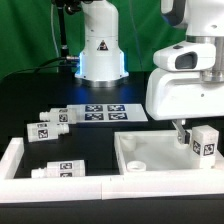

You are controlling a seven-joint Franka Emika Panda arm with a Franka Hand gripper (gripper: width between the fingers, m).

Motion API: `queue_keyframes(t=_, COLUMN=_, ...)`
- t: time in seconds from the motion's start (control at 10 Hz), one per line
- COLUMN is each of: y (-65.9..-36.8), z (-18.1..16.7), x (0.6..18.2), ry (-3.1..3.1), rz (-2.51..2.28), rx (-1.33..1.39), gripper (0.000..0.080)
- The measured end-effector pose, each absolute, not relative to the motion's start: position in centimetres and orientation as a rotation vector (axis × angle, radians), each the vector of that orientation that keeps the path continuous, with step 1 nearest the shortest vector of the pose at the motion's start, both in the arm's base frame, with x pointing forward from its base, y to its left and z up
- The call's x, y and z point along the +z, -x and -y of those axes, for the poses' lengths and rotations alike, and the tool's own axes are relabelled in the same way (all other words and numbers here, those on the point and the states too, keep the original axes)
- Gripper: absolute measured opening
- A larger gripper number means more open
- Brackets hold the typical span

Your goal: Assemble one leg

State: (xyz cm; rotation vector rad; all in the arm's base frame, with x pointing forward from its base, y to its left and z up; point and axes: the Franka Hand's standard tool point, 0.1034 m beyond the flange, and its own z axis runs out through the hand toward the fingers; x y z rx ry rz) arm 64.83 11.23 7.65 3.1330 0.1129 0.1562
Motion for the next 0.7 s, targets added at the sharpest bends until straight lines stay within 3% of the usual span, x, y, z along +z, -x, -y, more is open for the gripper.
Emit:
queue_keyframes(t=0.1, y=-64.85, z=-11.14, x=7.64, ry=-3.133, rz=-0.113, rx=0.156, gripper=0.0516)
queue_keyframes(t=0.2, y=-64.84, z=-11.17, x=7.62, ry=-3.140, rz=-0.038, rx=0.156, gripper=0.0516)
queue_keyframes(t=0.3, y=-64.84, z=-11.19, x=7.62, ry=-3.143, rz=0.115, rx=0.156, gripper=0.0374)
queue_keyframes(t=0.4, y=-64.85, z=-11.19, x=7.62, ry=-3.141, rz=0.205, rx=0.157, gripper=0.0286)
queue_keyframes(t=0.7, y=-64.79, z=-11.09, x=7.64, ry=-3.050, rz=0.744, rx=0.166, gripper=0.0286)
